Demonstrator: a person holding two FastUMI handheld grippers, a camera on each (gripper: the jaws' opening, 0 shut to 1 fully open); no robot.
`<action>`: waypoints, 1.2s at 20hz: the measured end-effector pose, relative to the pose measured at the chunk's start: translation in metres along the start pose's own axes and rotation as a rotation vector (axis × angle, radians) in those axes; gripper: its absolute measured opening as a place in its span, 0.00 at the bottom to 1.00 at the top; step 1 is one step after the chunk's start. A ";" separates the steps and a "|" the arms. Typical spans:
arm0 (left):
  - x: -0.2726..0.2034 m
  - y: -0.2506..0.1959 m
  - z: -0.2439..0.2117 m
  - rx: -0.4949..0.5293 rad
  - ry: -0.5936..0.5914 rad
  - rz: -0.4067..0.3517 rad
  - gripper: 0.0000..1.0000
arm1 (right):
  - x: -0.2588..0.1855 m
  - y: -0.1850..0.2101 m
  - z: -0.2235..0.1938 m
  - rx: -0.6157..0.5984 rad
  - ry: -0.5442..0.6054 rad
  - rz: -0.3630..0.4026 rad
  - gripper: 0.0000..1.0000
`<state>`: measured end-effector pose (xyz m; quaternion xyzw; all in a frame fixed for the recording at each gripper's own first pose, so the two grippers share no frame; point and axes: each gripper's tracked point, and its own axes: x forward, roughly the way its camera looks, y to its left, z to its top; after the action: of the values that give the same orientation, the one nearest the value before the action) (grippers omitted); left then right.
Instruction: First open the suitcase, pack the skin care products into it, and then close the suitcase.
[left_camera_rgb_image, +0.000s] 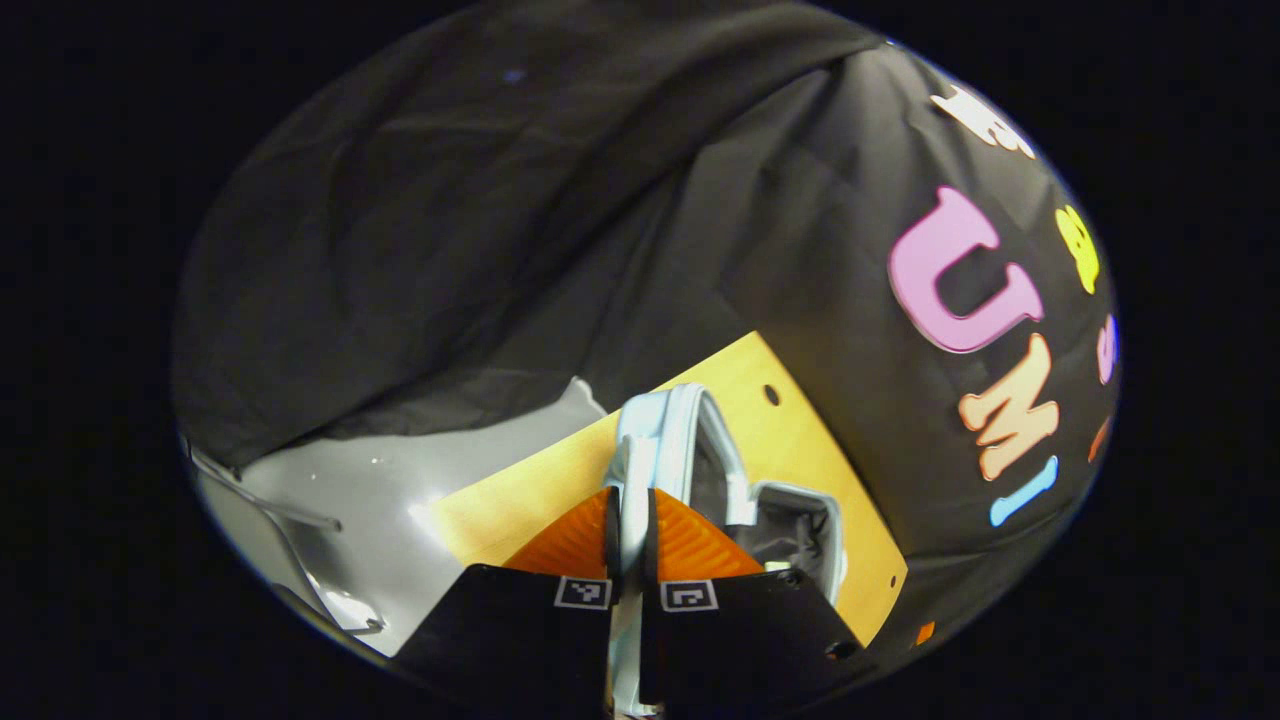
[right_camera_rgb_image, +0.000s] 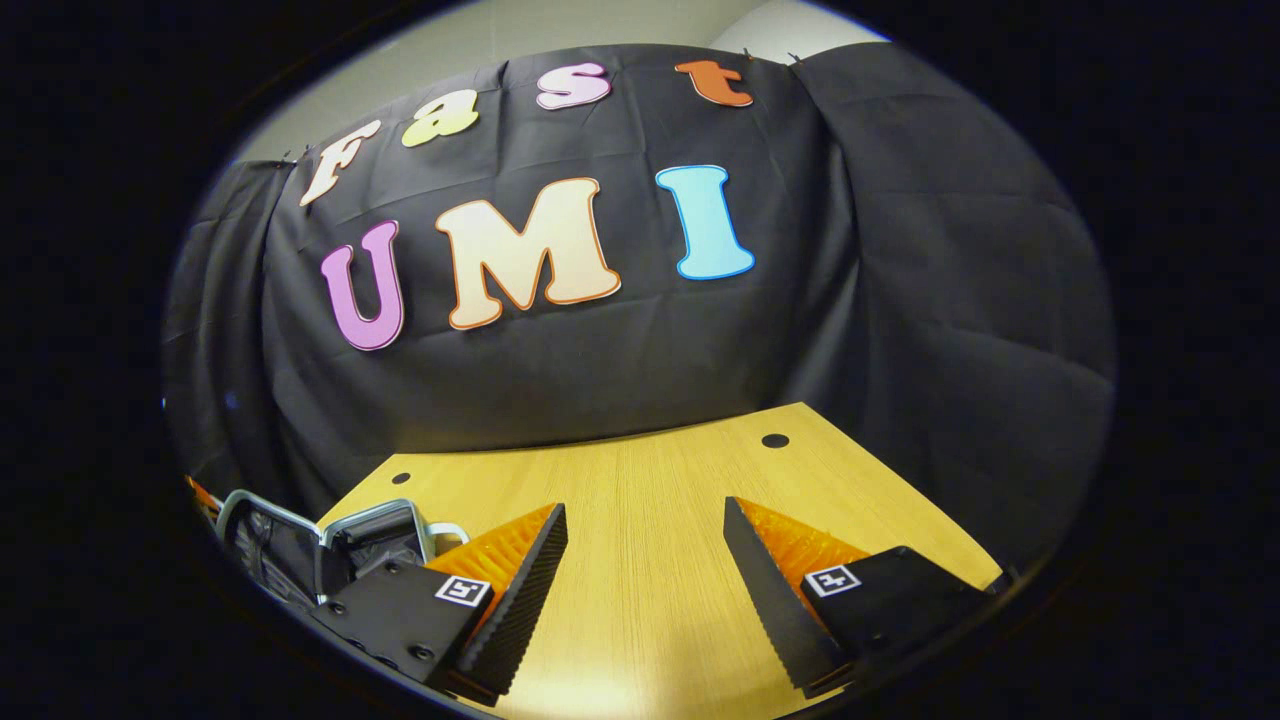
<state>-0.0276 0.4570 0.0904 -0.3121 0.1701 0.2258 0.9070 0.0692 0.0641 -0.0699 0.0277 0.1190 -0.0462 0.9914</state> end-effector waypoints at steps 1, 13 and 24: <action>-0.005 -0.024 0.001 0.032 -0.006 -0.015 0.04 | -0.002 -0.006 0.000 -0.003 0.003 0.009 0.98; 0.006 -0.289 -0.098 0.278 0.032 -0.265 0.04 | -0.003 -0.066 0.010 0.025 -0.001 0.101 0.98; 0.113 -0.355 -0.245 0.524 0.270 -0.195 0.04 | -0.046 -0.064 -0.003 0.026 0.001 0.124 0.98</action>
<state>0.2093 0.0837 0.0302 -0.1098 0.3109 0.0425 0.9431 0.0180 0.0046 -0.0647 0.0480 0.1169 0.0137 0.9919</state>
